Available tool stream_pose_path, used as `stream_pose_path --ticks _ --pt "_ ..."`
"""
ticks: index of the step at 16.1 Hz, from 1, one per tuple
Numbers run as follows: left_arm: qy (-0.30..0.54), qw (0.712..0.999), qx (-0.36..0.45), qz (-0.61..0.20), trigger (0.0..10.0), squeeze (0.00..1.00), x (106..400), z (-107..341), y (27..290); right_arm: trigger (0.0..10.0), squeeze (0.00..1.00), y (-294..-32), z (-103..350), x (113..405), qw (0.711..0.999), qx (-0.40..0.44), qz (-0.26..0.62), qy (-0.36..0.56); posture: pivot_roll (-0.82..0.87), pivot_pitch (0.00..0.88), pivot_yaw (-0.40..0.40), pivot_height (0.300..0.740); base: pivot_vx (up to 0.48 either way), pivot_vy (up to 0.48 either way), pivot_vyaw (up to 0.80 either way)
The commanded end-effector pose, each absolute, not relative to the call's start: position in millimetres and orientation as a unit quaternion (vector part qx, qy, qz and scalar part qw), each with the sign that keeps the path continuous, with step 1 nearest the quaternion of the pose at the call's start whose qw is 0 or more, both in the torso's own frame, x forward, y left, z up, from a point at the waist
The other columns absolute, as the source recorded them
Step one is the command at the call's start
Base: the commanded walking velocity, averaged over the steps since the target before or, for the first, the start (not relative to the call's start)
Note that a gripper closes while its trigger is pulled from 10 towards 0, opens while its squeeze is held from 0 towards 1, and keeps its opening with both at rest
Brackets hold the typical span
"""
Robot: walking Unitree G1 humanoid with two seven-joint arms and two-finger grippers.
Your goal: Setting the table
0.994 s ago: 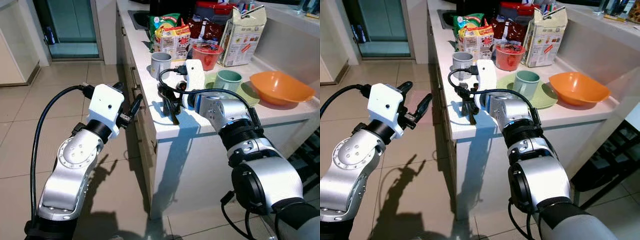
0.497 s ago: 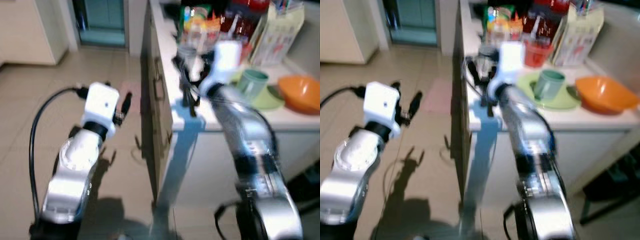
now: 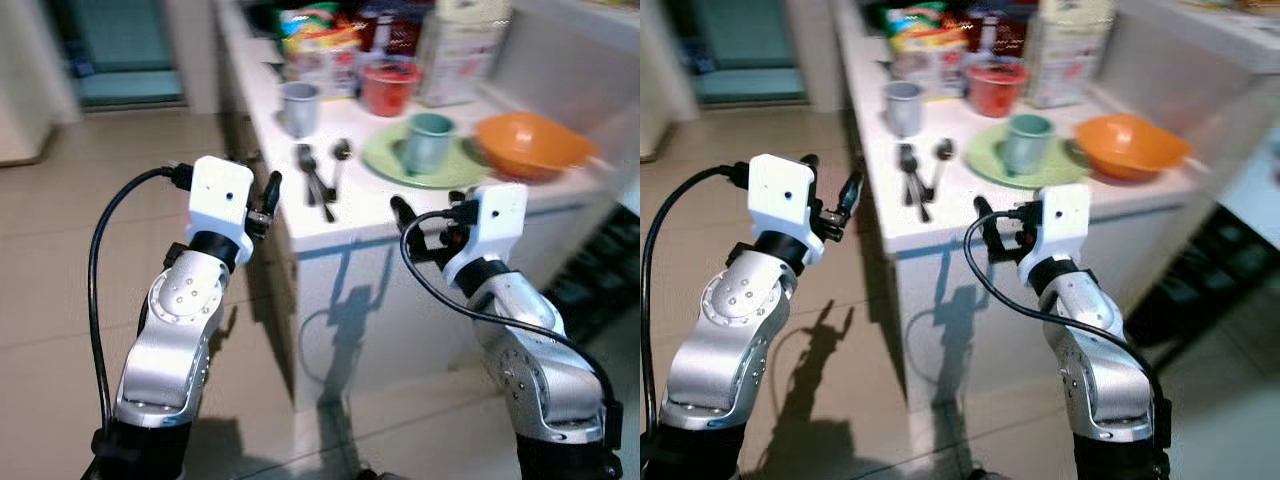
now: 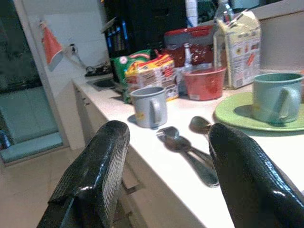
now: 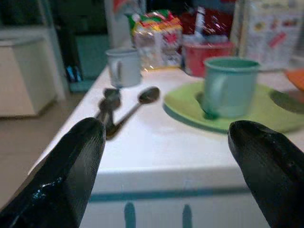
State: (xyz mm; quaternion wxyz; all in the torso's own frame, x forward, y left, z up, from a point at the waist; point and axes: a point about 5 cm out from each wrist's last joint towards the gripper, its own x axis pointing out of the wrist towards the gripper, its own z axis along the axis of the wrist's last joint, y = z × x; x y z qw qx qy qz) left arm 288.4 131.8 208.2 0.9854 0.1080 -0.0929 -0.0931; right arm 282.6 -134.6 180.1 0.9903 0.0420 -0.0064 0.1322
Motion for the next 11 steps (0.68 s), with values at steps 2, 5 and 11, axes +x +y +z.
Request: stream_pose_path --ticks 2,5,11 --pt "-0.098 0.984 0.120 -0.083 10.0 0.00 287.4 209.9 137.5 10.0 0.00 -130.0 178.7 280.3 0.989 0.038 0.141 0.004 0.01 0.000 -0.035 0.740 0.000 0.000 0.00" --pt "-0.108 0.984 0.117 -0.080 10.0 0.00 285.9 214.4 144.2 10.0 0.00 -126.8 180.7 278.4 0.989 0.038 0.145 0.008 0.01 0.000 -0.039 0.740 0.096 0.000 0.00" --pt "-0.115 0.982 0.119 -0.088 10.0 0.00 285.0 216.2 146.3 10.0 0.00 -126.0 189.7 278.3 0.987 0.032 0.157 -0.008 0.02 0.000 -0.039 0.740 0.371 0.000 0.53"
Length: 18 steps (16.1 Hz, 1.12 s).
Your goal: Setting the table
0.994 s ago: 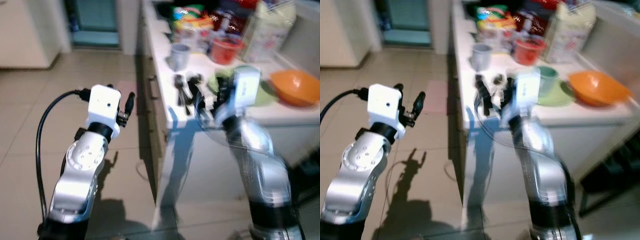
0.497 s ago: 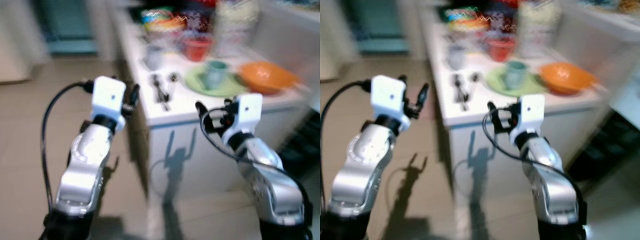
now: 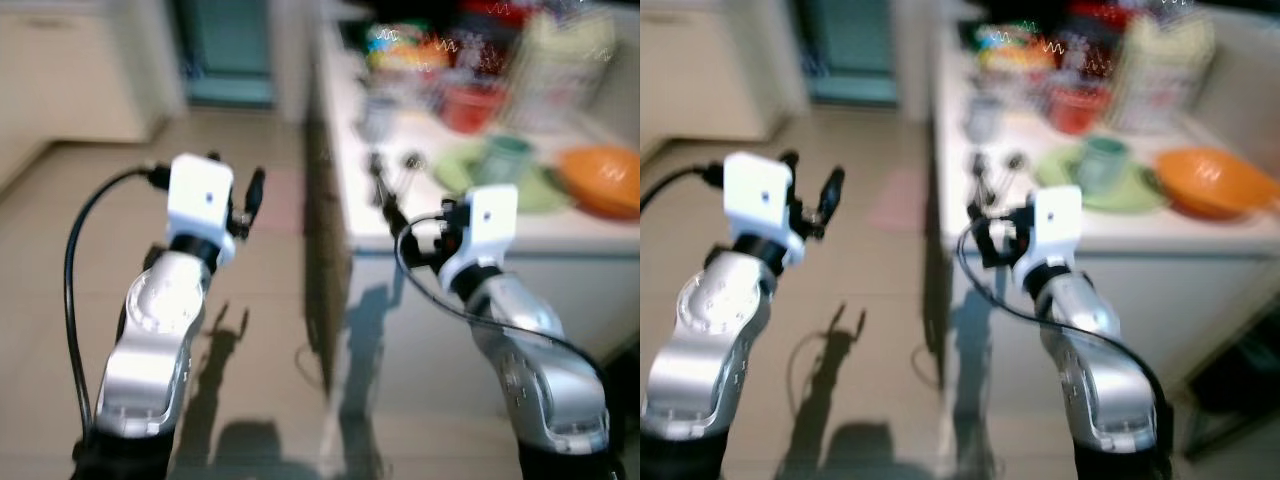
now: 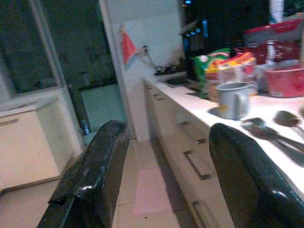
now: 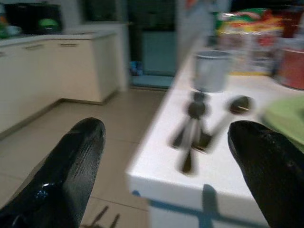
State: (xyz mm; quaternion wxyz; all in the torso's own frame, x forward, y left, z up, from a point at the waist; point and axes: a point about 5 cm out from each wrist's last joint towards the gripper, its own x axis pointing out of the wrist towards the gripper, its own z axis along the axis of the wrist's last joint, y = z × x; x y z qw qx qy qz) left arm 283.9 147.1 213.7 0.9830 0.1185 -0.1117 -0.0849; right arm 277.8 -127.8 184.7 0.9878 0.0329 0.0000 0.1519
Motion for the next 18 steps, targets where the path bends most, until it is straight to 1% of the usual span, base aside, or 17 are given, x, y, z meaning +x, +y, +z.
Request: stream_pose_path --ticks 1,3,7,9,10,12,18 --pt "-0.116 0.982 0.120 -0.087 10.0 0.00 286.2 217.3 147.6 10.0 0.00 -122.4 193.7 279.4 0.985 0.025 0.173 -0.011 0.02 0.000 -0.040 0.740 0.375 0.000 0.00" --pt "-0.118 0.982 0.123 -0.082 10.0 0.00 288.6 218.5 150.5 10.0 0.00 -118.0 204.6 284.5 0.982 0.007 0.185 -0.028 0.02 0.000 -0.045 0.740 0.379 0.000 0.00" --pt "-0.121 0.980 0.120 -0.099 10.0 0.00 287.4 218.7 145.1 10.0 0.00 -124.6 212.4 287.7 0.986 0.019 0.159 -0.042 0.01 0.000 -0.045 0.740 0.379 0.000 0.00" --pt "-0.121 0.980 0.123 -0.100 10.0 0.00 289.7 220.0 144.1 10.0 0.00 -125.9 213.7 288.8 0.986 0.017 0.164 -0.038 0.01 0.000 -0.043 0.740 0.368 0.000 -0.60" --pt "-0.123 0.980 0.118 -0.102 10.0 0.00 290.7 221.7 144.4 10.0 0.00 -125.0 214.6 288.4 0.984 0.008 0.172 -0.038 0.01 0.000 -0.041 0.740 0.000 0.000 0.00" --pt "-0.118 0.978 0.134 -0.109 10.0 0.00 291.0 221.9 145.9 10.0 0.00 -124.4 212.9 289.2 0.984 0.006 0.175 -0.022 0.01 0.000 -0.043 0.740 0.000 0.000 0.00" --pt "-0.121 0.977 0.130 -0.118 10.0 0.00 289.6 222.0 146.2 10.0 0.00 -119.8 207.8 289.1 0.982 0.004 0.189 0.001 0.01 0.000 -0.042 0.740 0.000 0.000 0.00"
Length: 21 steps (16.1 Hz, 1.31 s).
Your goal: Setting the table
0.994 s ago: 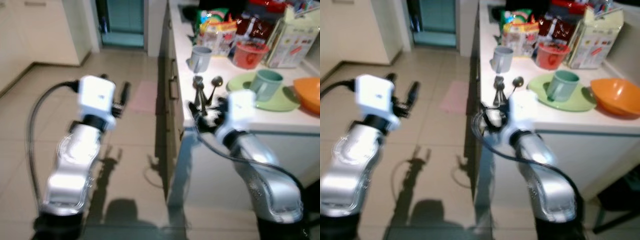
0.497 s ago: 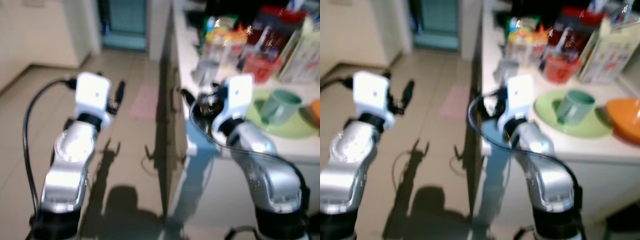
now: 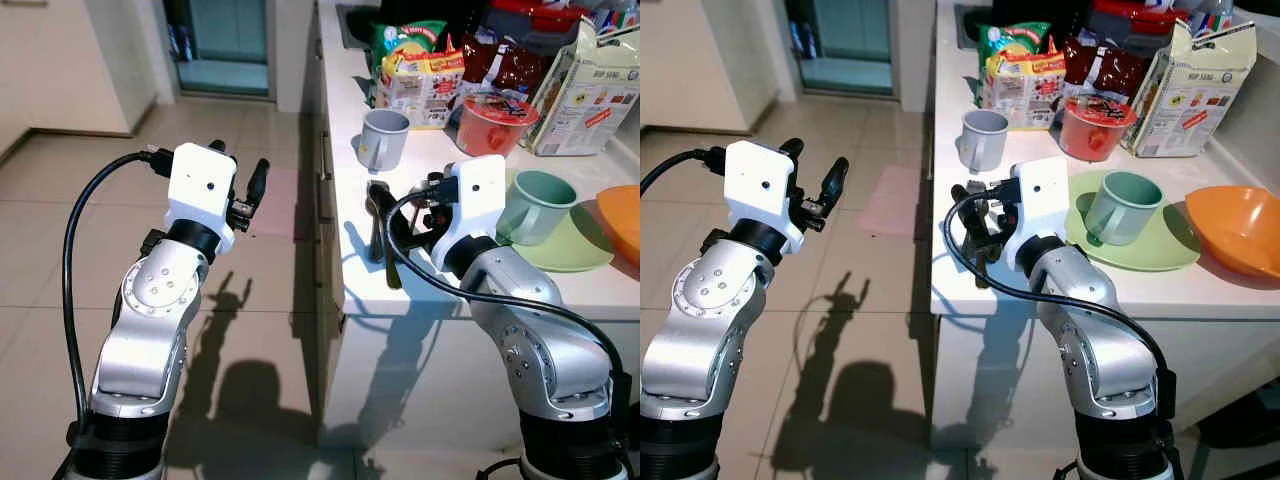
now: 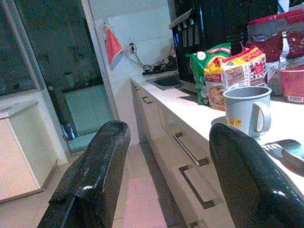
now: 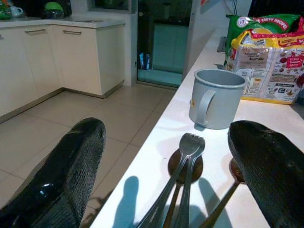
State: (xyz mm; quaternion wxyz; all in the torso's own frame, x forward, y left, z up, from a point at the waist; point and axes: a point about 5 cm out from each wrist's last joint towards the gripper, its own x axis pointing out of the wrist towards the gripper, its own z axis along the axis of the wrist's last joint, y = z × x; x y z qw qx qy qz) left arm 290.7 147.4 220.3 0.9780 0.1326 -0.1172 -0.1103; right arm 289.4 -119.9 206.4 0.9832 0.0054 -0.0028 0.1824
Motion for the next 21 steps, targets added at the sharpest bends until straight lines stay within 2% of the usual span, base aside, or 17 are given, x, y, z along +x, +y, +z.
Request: stream_pose_path --ticks 1,7,8,11,14,18,19,20,21 --pt "-0.121 0.977 0.129 -0.118 10.0 0.00 289.6 222.0 145.7 10.0 0.00 -119.7 206.9 288.8 0.982 0.002 0.190 0.005 0.01 0.000 -0.042 0.740 0.000 0.000 0.00" --pt "-0.116 0.974 0.135 -0.137 10.0 0.00 289.0 219.8 141.4 10.0 0.00 -125.2 190.4 290.8 0.984 0.010 0.168 0.055 0.01 0.000 -0.042 0.740 0.000 0.000 0.00" --pt "-0.115 0.974 0.135 -0.140 10.0 0.00 289.8 219.4 140.7 10.0 1.00 -122.3 185.6 296.6 0.979 0.028 0.187 0.079 0.00 0.000 -0.033 0.740 0.000 0.000 0.00" --pt "-0.104 0.968 0.141 -0.179 10.0 0.00 290.1 217.6 135.8 10.0 1.00 -111.5 178.0 314.2 0.966 0.009 0.213 0.147 0.01 0.000 -0.043 0.740 0.000 0.000 0.00" --pt "-0.086 0.947 0.148 -0.271 10.0 0.00 274.2 212.9 130.0 10.0 1.00 -103.2 184.7 337.7 0.967 0.020 0.195 0.160 0.02 0.000 -0.058 0.740 0.000 0.000 0.00" --pt "-0.068 0.933 0.140 -0.325 10.0 0.00 266.3 211.0 128.6 10.0 1.00 -96.1 181.1 362.1 0.968 -0.008 0.168 0.189 0.02 0.000 -0.054 0.740 0.000 0.000 0.00" --pt "-0.066 0.932 0.141 -0.328 10.0 0.00 265.4 210.4 128.5 10.0 0.90 -96.2 179.3 366.0 0.968 -0.013 0.157 0.193 0.02 0.000 -0.054 0.740 0.000 0.000 0.00" --pt "-0.065 0.931 0.142 -0.329 10.0 0.00 264.6 209.8 128.6 10.0 0.58 -95.8 178.5 371.4 0.969 -0.016 0.148 0.197 0.02 0.000 -0.054 0.740 0.000 0.000 0.00" --pt "-0.064 0.931 0.143 -0.330 10.0 0.00 264.3 209.7 128.6 10.0 0.02 -95.5 178.1 374.0 0.969 -0.019 0.144 0.202 0.02 0.000 -0.056 0.740 0.000 0.000 0.00"
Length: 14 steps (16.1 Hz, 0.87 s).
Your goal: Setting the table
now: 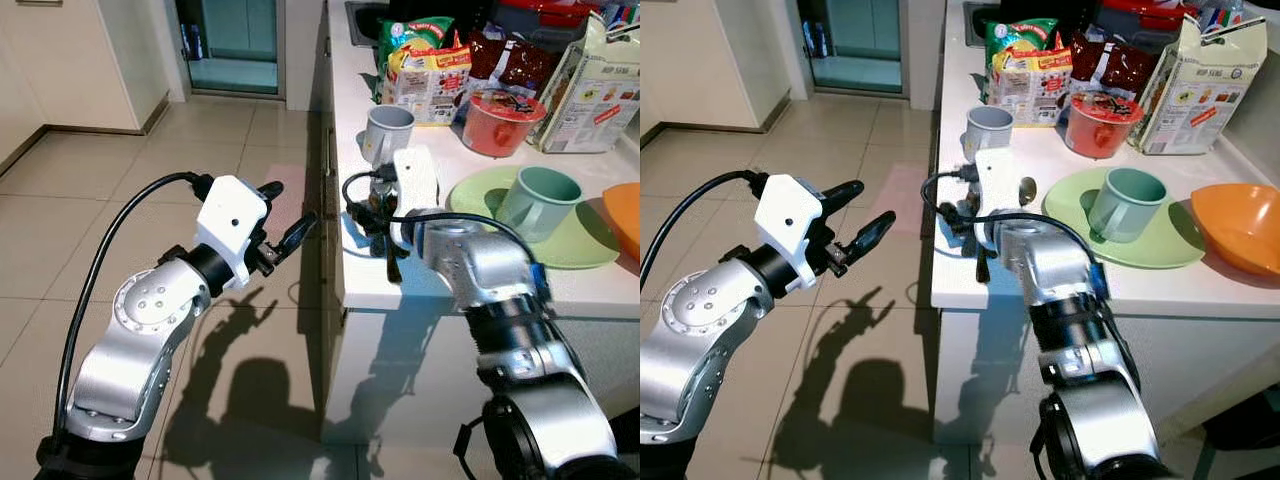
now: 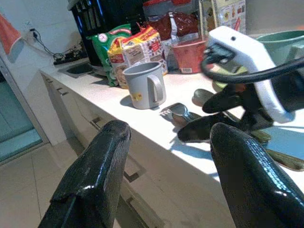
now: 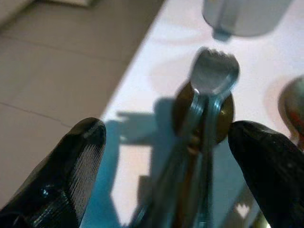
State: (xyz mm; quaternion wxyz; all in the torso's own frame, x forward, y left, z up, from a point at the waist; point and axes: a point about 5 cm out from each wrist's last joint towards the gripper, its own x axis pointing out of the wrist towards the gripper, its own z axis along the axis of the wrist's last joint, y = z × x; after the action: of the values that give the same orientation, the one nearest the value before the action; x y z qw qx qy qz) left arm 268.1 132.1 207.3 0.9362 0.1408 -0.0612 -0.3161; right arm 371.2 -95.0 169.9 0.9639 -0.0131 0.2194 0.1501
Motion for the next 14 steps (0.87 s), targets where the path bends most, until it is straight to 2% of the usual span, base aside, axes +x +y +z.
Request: stream_pose_path --ticks 1,9,10,11,12,14 --pt "-0.063 0.931 0.146 -0.329 10.0 0.00 264.3 209.9 129.1 10.0 0.00 -92.7 179.0 379.4 0.968 -0.017 0.146 0.203 0.02 0.000 -0.056 0.740 0.000 0.000 0.00" --pt "-0.059 0.931 0.155 -0.325 10.0 0.00 263.0 209.9 130.9 10.0 0.00 -83.3 159.4 388.4 0.948 -0.023 0.175 0.264 0.04 0.000 -0.069 0.740 0.000 0.000 0.00" --pt "-0.059 0.931 0.155 -0.326 10.0 0.00 262.8 209.9 130.9 4.9 0.00 -85.7 156.4 388.1 0.947 -0.014 0.171 0.272 0.04 0.000 -0.069 0.740 0.000 0.000 0.00" --pt "-0.059 0.931 0.155 -0.326 10.0 0.00 262.7 209.9 130.9 3.3 0.00 -86.4 155.8 388.2 0.946 -0.010 0.170 0.274 0.04 0.000 -0.069 0.740 0.000 0.000 0.00" --pt "-0.059 0.931 0.155 -0.326 10.0 0.00 262.8 209.8 130.4 0.0 0.00 -87.9 155.0 388.7 0.946 -0.005 0.169 0.277 0.04 0.000 -0.069 0.740 0.000 0.000 0.00" --pt "-0.060 0.931 0.155 -0.326 10.0 0.00 262.8 209.8 130.2 0.0 0.00 -90.7 153.7 389.9 0.945 -0.002 0.166 0.281 0.04 0.000 -0.070 0.740 0.000 0.000 0.00"
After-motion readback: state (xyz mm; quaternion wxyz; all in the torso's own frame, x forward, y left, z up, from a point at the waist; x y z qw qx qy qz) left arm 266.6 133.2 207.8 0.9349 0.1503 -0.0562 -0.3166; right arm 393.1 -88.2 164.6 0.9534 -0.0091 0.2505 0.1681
